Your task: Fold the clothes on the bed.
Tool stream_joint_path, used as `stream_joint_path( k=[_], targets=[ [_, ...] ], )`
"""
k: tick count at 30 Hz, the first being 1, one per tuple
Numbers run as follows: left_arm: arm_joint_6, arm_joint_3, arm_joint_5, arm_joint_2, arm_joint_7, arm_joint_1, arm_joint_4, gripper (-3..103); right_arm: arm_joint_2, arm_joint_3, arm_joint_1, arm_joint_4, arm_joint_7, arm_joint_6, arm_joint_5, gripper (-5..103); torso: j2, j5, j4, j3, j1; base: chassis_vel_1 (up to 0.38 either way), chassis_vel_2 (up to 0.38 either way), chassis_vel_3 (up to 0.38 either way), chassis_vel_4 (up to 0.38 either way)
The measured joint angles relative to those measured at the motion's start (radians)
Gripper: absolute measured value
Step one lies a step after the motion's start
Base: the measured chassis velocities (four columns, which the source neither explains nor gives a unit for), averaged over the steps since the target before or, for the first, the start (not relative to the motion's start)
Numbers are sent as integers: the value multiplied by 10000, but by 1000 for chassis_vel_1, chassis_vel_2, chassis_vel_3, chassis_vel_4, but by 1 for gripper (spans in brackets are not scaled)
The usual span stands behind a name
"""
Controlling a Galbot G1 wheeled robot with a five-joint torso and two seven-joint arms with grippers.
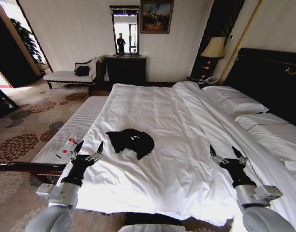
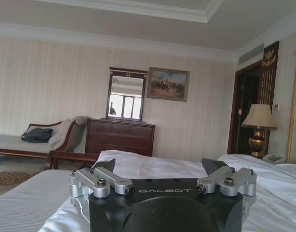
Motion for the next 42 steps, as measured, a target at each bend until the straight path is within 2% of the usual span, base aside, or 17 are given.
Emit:
stream_joint_path(
  k=[17, 29, 42],
  targets=[
    [-34, 81, 19, -50, -3, -39, 104, 100, 52, 58, 16, 4, 6, 42, 14, 100, 0, 0, 0, 0, -1, 18, 52, -22, -52],
    [-56, 92, 28, -59, -2, -70, 163, 100, 57, -82, 95, -31, -98, 571, 58, 100, 0, 1, 0, 0, 0, 2, 4, -2, -4],
    [-58, 94, 29, -65, 0, -115, 231, 100, 101, -121, 126, -102, -121, 419, -120, 100, 1, 0, 0, 0, 0, 0, 0, 0, 0]
  ],
)
